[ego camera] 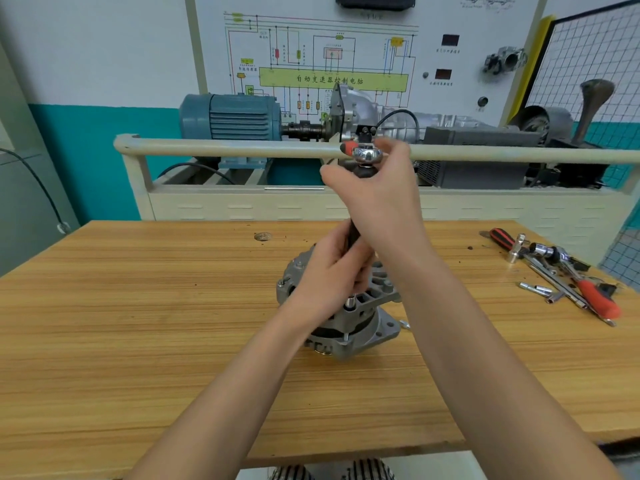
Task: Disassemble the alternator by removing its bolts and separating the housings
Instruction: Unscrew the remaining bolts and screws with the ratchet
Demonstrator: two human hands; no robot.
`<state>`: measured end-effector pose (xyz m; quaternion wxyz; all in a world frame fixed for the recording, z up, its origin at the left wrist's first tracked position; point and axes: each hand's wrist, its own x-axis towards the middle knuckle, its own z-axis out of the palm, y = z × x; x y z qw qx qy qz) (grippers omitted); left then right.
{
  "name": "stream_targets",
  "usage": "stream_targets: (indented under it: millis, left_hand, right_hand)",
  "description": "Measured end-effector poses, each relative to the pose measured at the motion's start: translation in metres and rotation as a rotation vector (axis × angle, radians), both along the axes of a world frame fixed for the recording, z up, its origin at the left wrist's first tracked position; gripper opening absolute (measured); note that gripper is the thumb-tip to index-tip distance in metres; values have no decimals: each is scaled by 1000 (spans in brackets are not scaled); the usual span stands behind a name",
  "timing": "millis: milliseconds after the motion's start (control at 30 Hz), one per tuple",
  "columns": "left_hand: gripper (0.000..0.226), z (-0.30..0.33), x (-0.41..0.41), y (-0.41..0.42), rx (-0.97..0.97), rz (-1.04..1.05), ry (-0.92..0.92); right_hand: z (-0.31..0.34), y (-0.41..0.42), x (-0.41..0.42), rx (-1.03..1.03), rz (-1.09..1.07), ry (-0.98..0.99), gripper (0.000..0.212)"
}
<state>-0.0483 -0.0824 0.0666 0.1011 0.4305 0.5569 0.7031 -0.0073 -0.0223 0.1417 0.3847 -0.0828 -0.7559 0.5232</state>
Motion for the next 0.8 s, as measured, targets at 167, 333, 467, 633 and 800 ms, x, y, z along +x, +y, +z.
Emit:
stream_targets:
  millis: [167,333,467,633,800]
  left_hand:
    - [43,1,8,9,21,146,82]
    - [55,2,6,13,-138,191,67]
    - [17,6,3,-5,-145,82,142]
    - [41,-6,-20,-6,-560,803,234]
    - [53,-13,-41,11,-1092,742,216]
  right_hand:
    - [6,-12,-3,1,-142,105,44]
    - [8,-15,-16,0,-329,196,13]
    - [6,-16,-21,9,-370,249,18]
    - [6,-13,-22,-18,-384,218,23]
    - [6,-12,-23,-46,-324,190,14]
